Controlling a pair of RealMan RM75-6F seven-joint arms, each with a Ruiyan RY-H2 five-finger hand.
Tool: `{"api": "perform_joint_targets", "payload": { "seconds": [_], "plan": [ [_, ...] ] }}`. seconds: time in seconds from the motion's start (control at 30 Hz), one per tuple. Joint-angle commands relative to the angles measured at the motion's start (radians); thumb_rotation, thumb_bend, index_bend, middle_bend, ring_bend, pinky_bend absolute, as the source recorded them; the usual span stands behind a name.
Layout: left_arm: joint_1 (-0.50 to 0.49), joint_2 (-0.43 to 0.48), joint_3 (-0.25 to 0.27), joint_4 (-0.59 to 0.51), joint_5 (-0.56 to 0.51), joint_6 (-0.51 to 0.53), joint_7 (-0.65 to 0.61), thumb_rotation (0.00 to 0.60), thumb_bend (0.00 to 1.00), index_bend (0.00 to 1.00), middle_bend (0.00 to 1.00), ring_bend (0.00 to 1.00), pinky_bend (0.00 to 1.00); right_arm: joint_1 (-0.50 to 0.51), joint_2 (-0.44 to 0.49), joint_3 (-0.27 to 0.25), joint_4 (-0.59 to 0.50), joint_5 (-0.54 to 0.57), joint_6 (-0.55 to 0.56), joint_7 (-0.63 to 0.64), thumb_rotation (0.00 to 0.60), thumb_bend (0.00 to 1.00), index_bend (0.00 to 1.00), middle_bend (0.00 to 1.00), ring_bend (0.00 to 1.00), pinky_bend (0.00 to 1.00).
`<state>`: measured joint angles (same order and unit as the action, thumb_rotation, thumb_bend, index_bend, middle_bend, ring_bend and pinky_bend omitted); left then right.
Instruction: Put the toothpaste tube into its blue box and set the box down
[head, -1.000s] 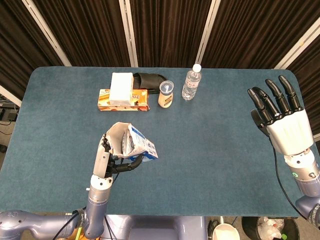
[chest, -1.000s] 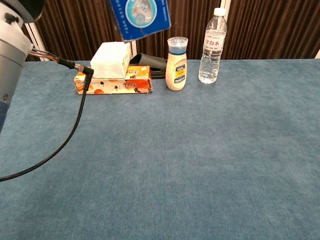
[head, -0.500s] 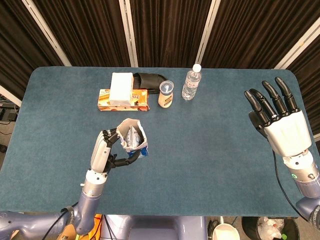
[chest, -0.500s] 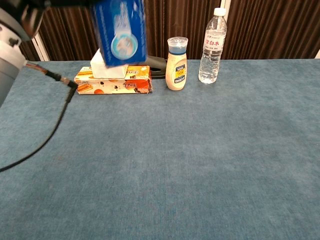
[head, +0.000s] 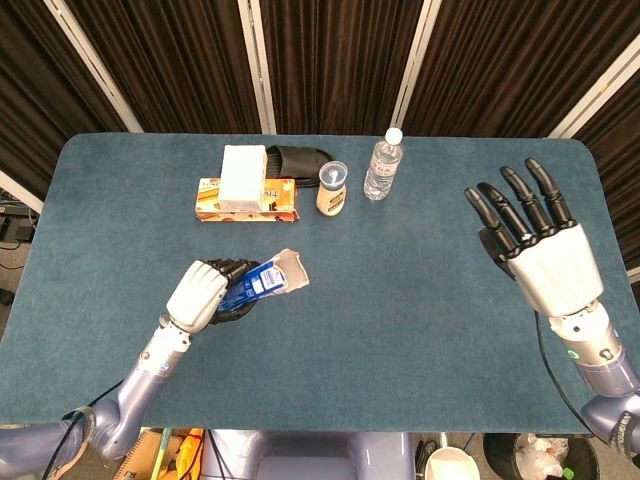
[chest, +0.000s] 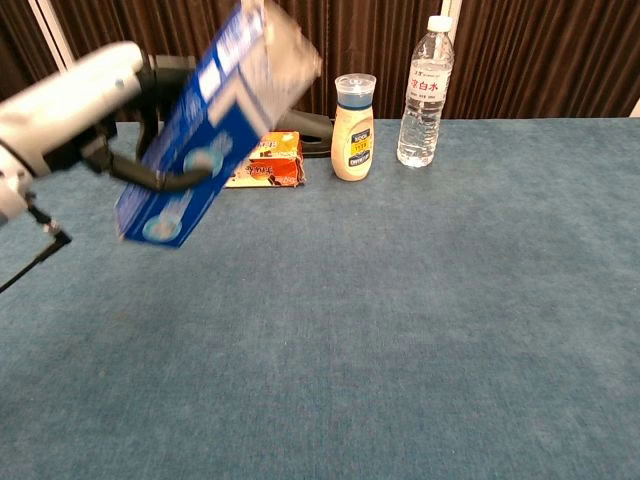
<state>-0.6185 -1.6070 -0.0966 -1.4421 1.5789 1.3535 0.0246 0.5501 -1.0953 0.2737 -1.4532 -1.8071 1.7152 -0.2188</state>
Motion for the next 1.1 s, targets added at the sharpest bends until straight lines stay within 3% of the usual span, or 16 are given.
{"api": "perform_joint_targets", "payload": {
  "seconds": [0.03, 0.2, 0.5, 0.63, 0.8, 1.1],
  "plan": [
    [0.009, 0.022, 0.04, -0.015, -0.064, -0.091, 0.086, 0.6, 0.52, 0.44, 0.59, 0.6, 0.66, 0.003, -0.002, 0.002, -0.015, -0.004, -0.007, -0.014, 0.6, 0.44, 0.0, 0.31, 0.16, 0.12],
    [0.006, 0.033, 0.055, -0.061, -0.145, -0.184, 0.227, 0.6, 0.51, 0.43, 0.55, 0.57, 0.64, -0.009, 0.007, -0.002, -0.028, -0.004, -0.002, -0.015, 0.6, 0.44, 0.0, 0.31, 0.16, 0.12],
    [0.015, 0.033, 0.042, -0.118, -0.237, -0.216, 0.363, 0.6, 0.39, 0.24, 0.24, 0.25, 0.31, -0.033, 0.005, -0.021, -0.023, -0.017, 0.013, 0.003, 0.6, 0.44, 0.0, 0.31, 0.16, 0.12],
    [0.028, 0.045, 0.028, -0.154, -0.251, -0.195, 0.367, 0.6, 0.37, 0.15, 0.13, 0.15, 0.23, -0.044, 0.0, -0.029, -0.02, -0.015, 0.018, 0.012, 0.6, 0.44, 0.0, 0.31, 0.16, 0.12],
    [0.055, 0.072, 0.022, -0.201, -0.218, -0.138, 0.324, 0.6, 0.36, 0.1, 0.1, 0.13, 0.22, -0.058, -0.019, -0.046, -0.035, -0.024, 0.024, 0.013, 0.6, 0.44, 0.0, 0.31, 0.16, 0.12],
    [0.137, 0.174, 0.037, -0.28, -0.141, -0.011, 0.2, 0.6, 0.34, 0.09, 0.09, 0.13, 0.22, -0.153, -0.066, -0.15, -0.057, -0.045, 0.052, 0.024, 0.6, 0.44, 0.0, 0.29, 0.15, 0.12]
  ]
}}
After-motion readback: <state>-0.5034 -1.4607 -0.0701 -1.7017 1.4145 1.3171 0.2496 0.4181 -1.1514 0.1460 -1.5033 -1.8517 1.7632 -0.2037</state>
